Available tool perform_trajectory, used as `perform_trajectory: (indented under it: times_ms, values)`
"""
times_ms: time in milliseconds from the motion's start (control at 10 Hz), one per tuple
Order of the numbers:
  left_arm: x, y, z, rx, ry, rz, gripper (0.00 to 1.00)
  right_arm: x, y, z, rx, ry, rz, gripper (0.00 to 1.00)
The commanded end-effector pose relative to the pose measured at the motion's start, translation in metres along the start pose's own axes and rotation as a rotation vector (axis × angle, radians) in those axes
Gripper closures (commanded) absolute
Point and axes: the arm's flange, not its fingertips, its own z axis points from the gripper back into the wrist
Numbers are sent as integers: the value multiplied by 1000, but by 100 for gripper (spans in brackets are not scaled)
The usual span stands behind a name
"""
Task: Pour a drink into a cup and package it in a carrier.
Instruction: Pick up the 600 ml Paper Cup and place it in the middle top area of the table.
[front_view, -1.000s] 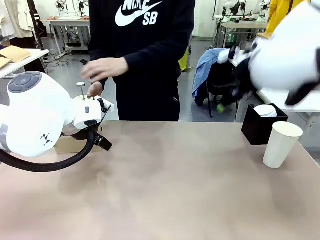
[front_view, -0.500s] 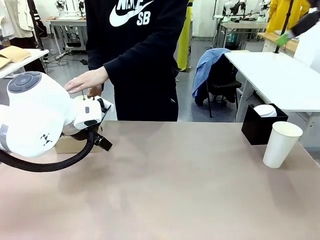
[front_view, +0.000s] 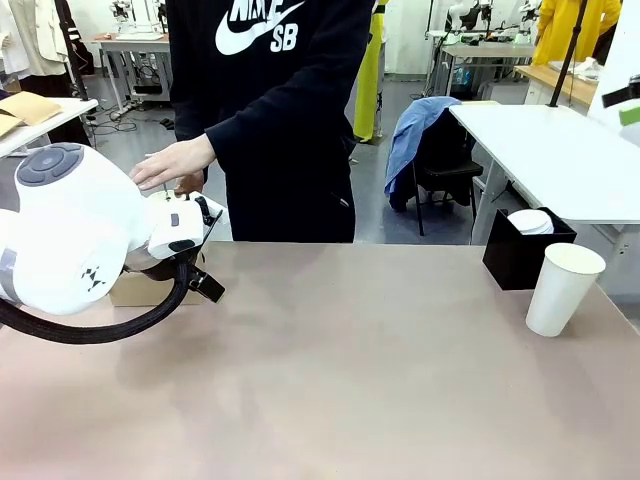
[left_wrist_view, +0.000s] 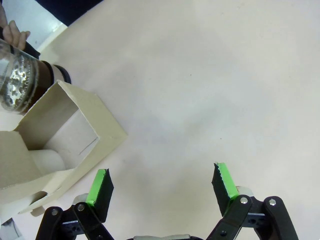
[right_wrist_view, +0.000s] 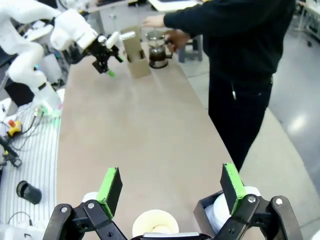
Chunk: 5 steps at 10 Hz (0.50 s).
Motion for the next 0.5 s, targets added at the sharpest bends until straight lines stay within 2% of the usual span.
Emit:
perform_trajectory:
  times_ms: [0,100,400]
  values:
    - [0,0,0,-1,0,0,0,-6,2,-11,-7,-59,37,0]
    - [0,0,0,-1,0,0,0,0,0,0,0,0,0,0]
    - [0,0,0,-1,0,0,0,0,0,0,0,0,0,0]
